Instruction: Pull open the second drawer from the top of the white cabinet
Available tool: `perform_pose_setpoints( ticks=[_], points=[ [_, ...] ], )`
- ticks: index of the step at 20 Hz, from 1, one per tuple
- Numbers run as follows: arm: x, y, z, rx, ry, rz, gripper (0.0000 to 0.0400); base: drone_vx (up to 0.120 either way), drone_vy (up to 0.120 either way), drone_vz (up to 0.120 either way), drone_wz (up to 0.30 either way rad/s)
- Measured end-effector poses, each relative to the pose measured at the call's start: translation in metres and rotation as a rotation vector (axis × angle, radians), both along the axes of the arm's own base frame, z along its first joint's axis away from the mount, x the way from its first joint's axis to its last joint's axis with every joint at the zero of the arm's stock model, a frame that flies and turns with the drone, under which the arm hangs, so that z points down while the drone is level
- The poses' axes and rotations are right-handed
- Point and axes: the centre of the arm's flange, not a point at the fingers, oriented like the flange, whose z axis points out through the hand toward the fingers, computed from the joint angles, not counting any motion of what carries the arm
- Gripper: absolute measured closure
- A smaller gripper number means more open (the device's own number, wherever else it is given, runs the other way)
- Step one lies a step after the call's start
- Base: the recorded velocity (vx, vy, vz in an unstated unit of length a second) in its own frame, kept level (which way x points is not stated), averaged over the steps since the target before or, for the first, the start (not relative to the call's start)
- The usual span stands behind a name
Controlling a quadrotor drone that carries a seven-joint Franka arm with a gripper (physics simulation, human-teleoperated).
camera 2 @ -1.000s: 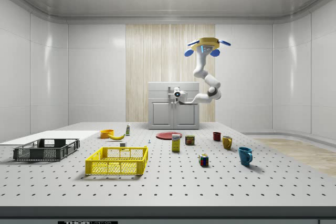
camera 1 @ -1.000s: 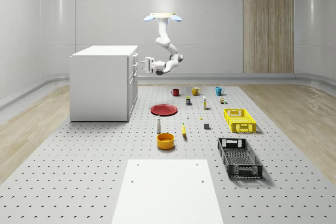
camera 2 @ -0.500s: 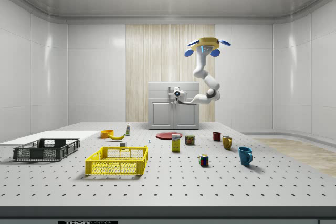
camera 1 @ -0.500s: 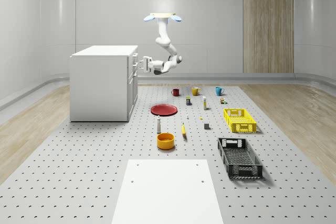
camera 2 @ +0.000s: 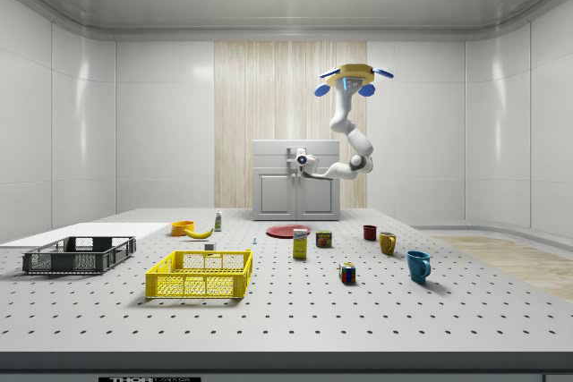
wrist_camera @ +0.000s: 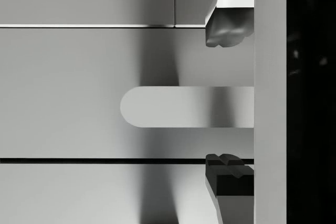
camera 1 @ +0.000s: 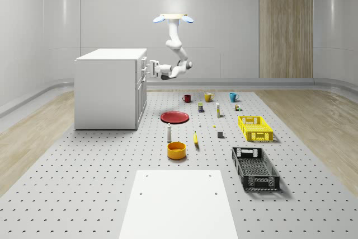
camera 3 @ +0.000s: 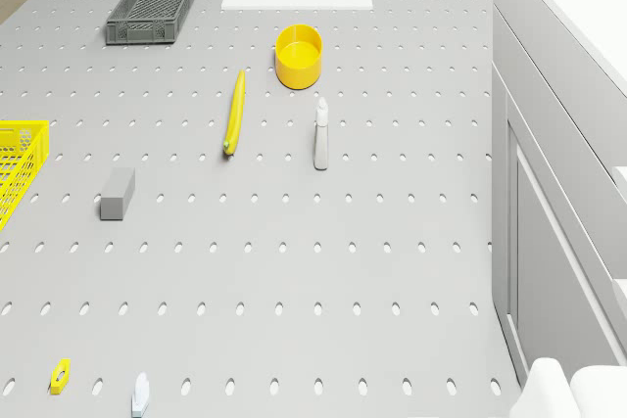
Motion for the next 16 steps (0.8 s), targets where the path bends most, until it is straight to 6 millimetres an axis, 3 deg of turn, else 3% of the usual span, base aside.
perform_pose_setpoints(
  ticks=[16],
  points=[
    [0.0,0.021,0.0,0.0,0.0,0.0,0.01,0.0,0.0,0.0,0.0]
  ],
)
